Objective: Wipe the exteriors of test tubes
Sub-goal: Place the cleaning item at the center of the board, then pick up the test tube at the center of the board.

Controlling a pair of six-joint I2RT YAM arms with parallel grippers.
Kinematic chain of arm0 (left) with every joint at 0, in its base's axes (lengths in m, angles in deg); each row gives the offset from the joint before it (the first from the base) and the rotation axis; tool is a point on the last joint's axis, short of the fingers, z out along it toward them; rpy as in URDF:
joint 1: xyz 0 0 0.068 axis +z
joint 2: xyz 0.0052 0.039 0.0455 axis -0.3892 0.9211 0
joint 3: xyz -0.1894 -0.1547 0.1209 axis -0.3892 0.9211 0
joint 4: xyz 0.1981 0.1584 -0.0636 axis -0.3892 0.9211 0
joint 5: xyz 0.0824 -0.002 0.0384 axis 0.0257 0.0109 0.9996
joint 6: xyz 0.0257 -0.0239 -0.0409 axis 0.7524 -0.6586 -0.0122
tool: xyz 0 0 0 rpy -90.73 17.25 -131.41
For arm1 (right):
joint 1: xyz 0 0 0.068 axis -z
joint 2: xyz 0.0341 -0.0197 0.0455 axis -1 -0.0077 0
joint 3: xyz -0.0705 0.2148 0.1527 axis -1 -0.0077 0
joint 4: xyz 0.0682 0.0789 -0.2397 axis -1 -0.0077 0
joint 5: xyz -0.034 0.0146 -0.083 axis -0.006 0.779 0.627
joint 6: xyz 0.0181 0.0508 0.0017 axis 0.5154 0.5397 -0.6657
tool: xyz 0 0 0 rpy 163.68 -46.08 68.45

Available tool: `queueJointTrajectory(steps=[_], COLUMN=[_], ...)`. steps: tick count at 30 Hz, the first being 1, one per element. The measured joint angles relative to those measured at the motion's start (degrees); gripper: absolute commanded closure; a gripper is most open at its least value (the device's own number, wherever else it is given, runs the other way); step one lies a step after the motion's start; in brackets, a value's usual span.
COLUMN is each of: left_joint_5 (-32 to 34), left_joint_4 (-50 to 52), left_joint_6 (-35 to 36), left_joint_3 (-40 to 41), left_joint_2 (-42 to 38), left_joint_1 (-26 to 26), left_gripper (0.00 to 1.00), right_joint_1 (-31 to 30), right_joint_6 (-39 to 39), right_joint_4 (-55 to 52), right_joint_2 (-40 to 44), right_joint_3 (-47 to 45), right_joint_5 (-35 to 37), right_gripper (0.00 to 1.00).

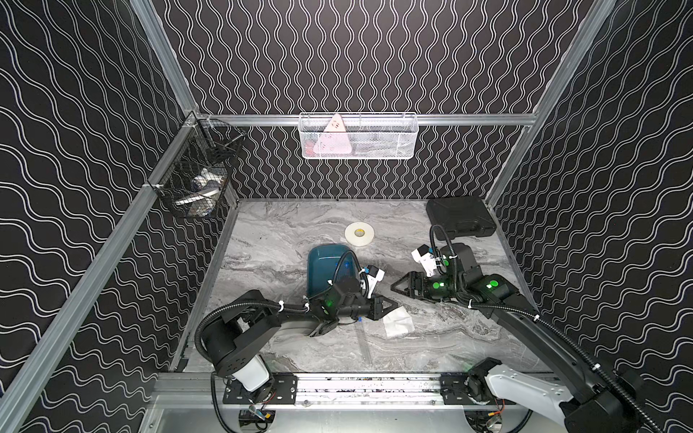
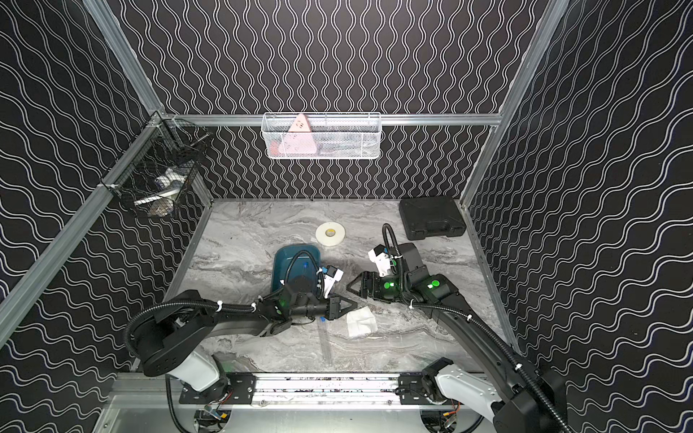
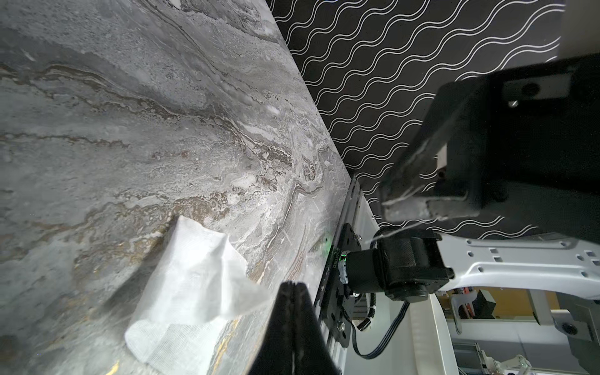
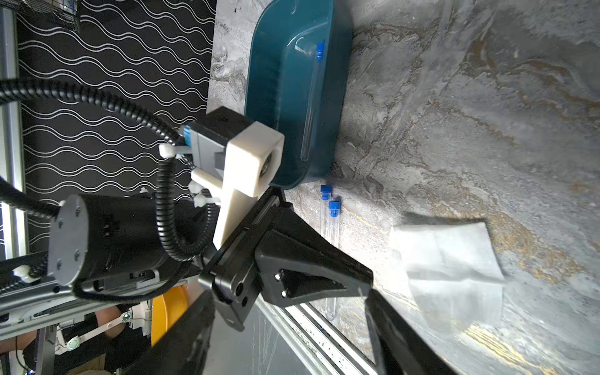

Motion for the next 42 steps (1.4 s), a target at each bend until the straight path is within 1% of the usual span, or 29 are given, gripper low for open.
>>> queueJointTrajectory(steps=[3,6,9,13,15,18,20,23,25,29,35,42], left_joint_5=[0.39,2.05,4.26,9.35,12.55,18.01,21.84,26.77,29.31,33.16,35.54,36.04], left_joint_4=[0.15,3.06,7.72,16.92,22.53,30.71,36.06,42.29,45.7,51.65,56.94,58.45], left_joint_6=[0.02,0.48,3.04,6.54,8.09,9.79,10.69,10.84,10.84,10.84,10.84,10.84], left_joint_3=[0.07,0.26,0.42,1.16,1.36,1.44,1.81,2.71,3.17,3.37,3.67,4.55], left_joint_2=[-0.46,-4.2,-9.77,-19.1,-23.63,-29.64,-33.4,-38.25,-40.72,-44.22,-47.1,-48.15], left_joint_1=[-0.04,-0.04,-0.09,-0.09,-0.09,0.09,0.33,1.01,1.53,2.84,4.33,4.98], left_gripper=[0.95,0.91,0.88,0.84,0.8,0.75,0.73,0.7,0.68,0.67,0.66,0.65], right_joint_1=[0.57,1.25,1.68,1.68,0.74,-5.31,-11.13,-18.21,-22.32,-29.24,-33.33,-34.05], right_joint_6=[-0.26,-0.9,-1.05,-1.05,-1.03,-0.83,0.66,3.63,5.46,8.9,10.99,11.65], right_joint_4=[-0.74,-1.33,-1.64,-2.12,-2.89,-4.28,-4.72,-4.79,-4.74,-4.31,-2.84,-2.51], right_joint_2=[0.0,0.26,0.79,0.26,-1.18,-4.26,-6.97,-11.61,-15.1,-22.58,-30.93,-35.28], right_joint_3=[0.15,0.48,0.48,-0.11,-0.11,-0.11,0.02,0.42,1.49,4.92,9.55,11.15], right_joint_5=[0.07,0.13,0.17,0.96,3.1,8.37,12.44,17.55,21.97,27.5,32.63,34.75], right_gripper=[0.27,0.28,0.29,0.38,0.41,0.43,0.46,0.49,0.52,0.56,0.61,0.65])
